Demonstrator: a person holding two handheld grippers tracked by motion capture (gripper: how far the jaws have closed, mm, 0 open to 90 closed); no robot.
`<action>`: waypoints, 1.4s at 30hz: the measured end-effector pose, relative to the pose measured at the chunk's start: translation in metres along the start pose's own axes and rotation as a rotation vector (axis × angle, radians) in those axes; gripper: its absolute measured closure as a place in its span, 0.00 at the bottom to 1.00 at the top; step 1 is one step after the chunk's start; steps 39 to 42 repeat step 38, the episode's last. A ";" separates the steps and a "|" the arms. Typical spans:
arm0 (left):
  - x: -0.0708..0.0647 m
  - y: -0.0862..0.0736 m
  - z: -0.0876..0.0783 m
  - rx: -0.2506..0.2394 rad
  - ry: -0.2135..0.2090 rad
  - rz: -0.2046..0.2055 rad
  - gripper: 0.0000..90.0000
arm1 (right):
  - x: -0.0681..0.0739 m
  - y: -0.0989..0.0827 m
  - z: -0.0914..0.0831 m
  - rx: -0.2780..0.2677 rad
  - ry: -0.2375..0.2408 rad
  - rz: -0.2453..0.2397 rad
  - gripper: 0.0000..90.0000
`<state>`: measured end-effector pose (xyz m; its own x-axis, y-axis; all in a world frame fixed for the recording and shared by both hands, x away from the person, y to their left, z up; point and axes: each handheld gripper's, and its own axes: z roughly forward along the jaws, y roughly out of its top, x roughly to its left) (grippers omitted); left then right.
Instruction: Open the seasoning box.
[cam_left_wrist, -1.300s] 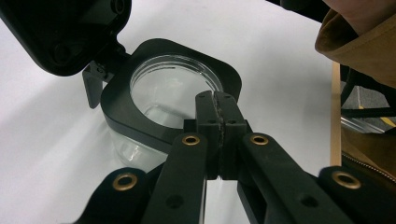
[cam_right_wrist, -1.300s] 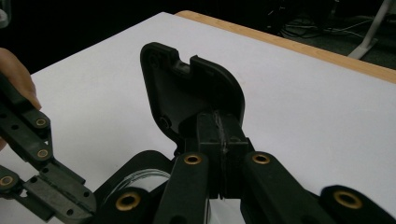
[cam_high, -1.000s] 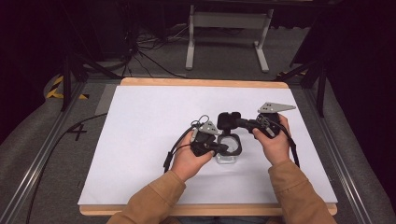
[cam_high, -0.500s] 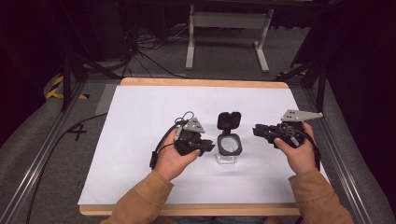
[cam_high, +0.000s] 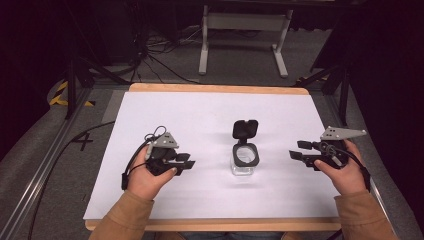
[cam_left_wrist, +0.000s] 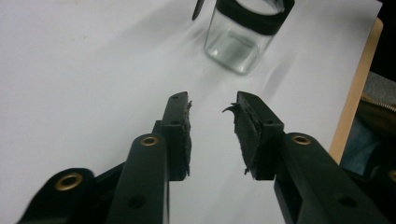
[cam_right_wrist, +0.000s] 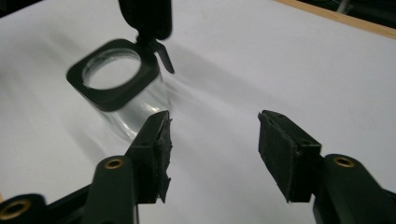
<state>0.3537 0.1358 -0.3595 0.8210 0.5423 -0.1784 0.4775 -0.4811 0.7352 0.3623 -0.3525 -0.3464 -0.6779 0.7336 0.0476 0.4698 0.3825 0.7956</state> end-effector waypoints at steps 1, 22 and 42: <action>0.002 -0.004 -0.002 0.005 -0.009 -0.008 0.69 | -0.002 -0.003 -0.001 0.014 -0.008 0.004 0.45; 0.061 -0.062 0.014 0.238 0.175 -0.059 0.45 | -0.032 -0.064 0.030 0.202 -0.154 0.032 0.40; 0.062 -0.060 0.027 0.167 0.139 -0.052 0.40 | -0.029 -0.076 0.048 0.102 -0.125 0.005 0.41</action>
